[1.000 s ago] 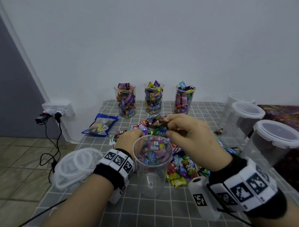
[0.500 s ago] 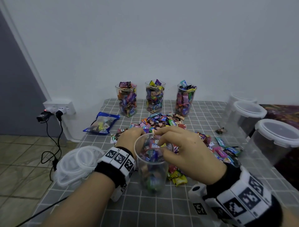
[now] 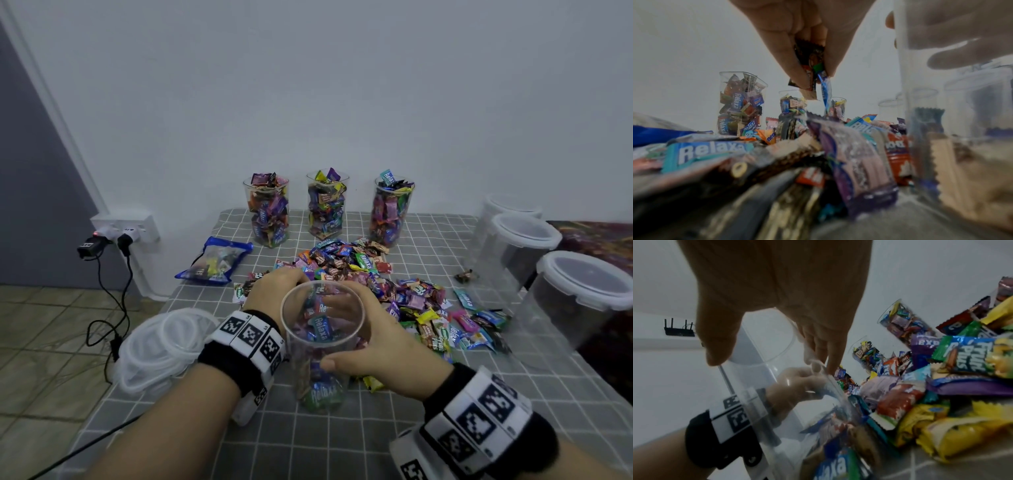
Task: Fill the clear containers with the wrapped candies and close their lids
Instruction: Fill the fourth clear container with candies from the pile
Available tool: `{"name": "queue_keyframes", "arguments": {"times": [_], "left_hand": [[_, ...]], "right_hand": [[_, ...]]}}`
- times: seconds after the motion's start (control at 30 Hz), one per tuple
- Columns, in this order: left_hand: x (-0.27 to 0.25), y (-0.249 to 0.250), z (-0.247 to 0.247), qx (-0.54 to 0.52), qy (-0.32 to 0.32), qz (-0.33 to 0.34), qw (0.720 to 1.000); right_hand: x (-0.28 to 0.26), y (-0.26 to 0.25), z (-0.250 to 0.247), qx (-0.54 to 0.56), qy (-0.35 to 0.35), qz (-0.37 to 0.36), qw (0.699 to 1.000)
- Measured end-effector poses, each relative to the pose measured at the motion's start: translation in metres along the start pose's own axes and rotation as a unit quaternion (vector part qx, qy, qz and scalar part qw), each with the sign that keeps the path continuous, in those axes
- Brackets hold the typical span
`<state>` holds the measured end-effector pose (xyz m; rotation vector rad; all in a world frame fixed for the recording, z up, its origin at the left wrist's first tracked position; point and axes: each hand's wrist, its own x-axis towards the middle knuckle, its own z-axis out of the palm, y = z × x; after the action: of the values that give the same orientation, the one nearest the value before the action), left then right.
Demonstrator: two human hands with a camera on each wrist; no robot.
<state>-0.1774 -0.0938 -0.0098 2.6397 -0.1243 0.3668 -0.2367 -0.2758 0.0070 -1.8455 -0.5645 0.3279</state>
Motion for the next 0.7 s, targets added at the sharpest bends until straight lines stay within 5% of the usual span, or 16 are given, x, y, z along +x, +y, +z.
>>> {"name": "queue_keyframes", "arguments": {"times": [0.53, 0.7], "left_hand": [[-0.005, 0.019, -0.053, -0.186, 0.14, -0.013, 0.973], [-0.006, 0.047, -0.08, -0.265, 0.103, 0.042, 0.958]], "right_hand": [[-0.001, 0.003, -0.024, -0.093, 0.08, -0.017, 0.992], [0.0, 0.002, -0.023, -0.104, 0.078, -0.01, 0.992]]}}
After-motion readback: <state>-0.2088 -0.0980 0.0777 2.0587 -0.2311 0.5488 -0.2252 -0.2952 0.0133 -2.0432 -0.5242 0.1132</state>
